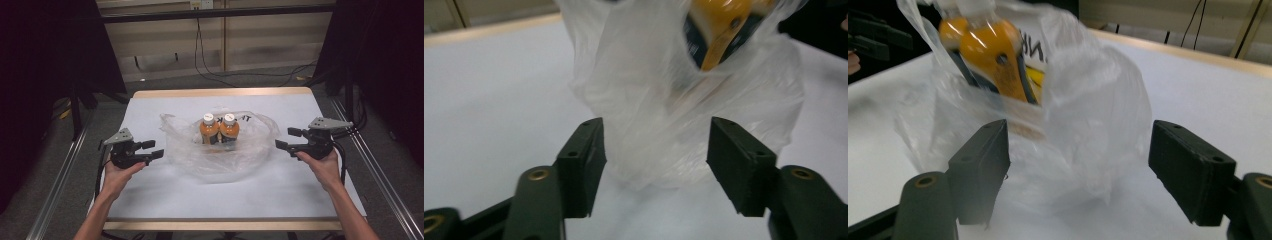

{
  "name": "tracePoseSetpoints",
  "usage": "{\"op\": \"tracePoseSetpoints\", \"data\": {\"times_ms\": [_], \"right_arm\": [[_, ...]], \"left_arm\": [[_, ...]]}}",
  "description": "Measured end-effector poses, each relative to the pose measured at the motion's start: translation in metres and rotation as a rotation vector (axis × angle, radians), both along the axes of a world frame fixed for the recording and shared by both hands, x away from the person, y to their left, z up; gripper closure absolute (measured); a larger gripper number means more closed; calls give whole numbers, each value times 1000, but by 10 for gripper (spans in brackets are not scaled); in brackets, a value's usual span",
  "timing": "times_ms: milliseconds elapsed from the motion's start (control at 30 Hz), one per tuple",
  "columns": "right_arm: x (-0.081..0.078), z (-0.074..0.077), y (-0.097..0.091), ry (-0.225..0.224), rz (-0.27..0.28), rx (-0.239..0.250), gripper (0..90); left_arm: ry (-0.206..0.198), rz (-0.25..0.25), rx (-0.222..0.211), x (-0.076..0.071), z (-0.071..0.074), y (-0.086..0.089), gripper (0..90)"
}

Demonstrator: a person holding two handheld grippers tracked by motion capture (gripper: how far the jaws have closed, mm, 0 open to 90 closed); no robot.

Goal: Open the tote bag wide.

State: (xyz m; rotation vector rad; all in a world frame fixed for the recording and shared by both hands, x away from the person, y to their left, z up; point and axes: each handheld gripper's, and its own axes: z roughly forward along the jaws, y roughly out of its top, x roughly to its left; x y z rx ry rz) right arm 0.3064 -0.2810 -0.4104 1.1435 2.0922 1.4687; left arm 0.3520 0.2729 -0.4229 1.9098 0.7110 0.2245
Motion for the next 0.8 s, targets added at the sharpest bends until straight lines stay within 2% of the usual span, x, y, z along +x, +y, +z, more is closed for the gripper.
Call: {"op": "tracePoseSetpoints", "data": {"times_ms": [100, 133, 167, 200, 233, 267, 300, 333, 367, 433, 467, 500, 533, 567, 600, 667, 733, 800], "right_arm": [[-2, 9, 3, -25, 14, -3, 315], [1, 17, 9, -36, 36, -11, 417], [1, 17, 9, -36, 36, -11, 417], [5, 26, 19, -50, 58, -8, 459], [5, 26, 19, -50, 58, -8, 459], [8, 35, 28, -77, 87, 8, 564], [8, 35, 28, -77, 87, 8, 564], [13, 40, 36, -79, 105, -3, 634], [13, 40, 36, -79, 105, -3, 634], [21, 43, 47, -63, 144, -23, 720], [30, 42, 55, -44, 159, -56, 783], [30, 42, 55, -44, 159, -56, 783], [38, 39, 62, -25, 172, -73, 823], [43, 36, 66, -15, 174, -87, 845], [48, 34, 69, -5, 178, -100, 867], [53, 32, 72, 3, 183, -112, 872], [64, 26, 79, 24, 195, -147, 900], [68, 24, 81, 34, 199, -155, 900]], "left_arm": [[-18, -8, -1, -2, 11, -2, 469], [-39, -36, 11, -2, 18, -7, 555], [-39, -36, 11, -2, 18, -7, 595], [-49, -57, 21, -2, 22, -14, 625], [-60, -70, 28, -1, 24, -18, 625], [-75, -118, 33, 0, 30, -31, 726], [-75, -118, 33, 0, 30, -31, 755], [-84, -124, 33, 2, 32, -38, 779], [-82, -143, 27, 6, 34, -44, 779], [-89, -155, 70, 13, 38, -57, 815], [-78, -167, 79, 19, 38, -66, 842], [-71, -174, 92, 23, 38, -70, 842], [-57, -174, 120, 33, 36, -83, 850], [-56, -176, 135, 38, 35, -88, 850], [-40, -184, 132, 42, 33, -93, 850], [-39, -185, 141, 46, 31, -98, 850], [-20, -200, 181, 56, 24, -110, 852], [-6, -211, 192, 59, 21, -114, 855]]}}
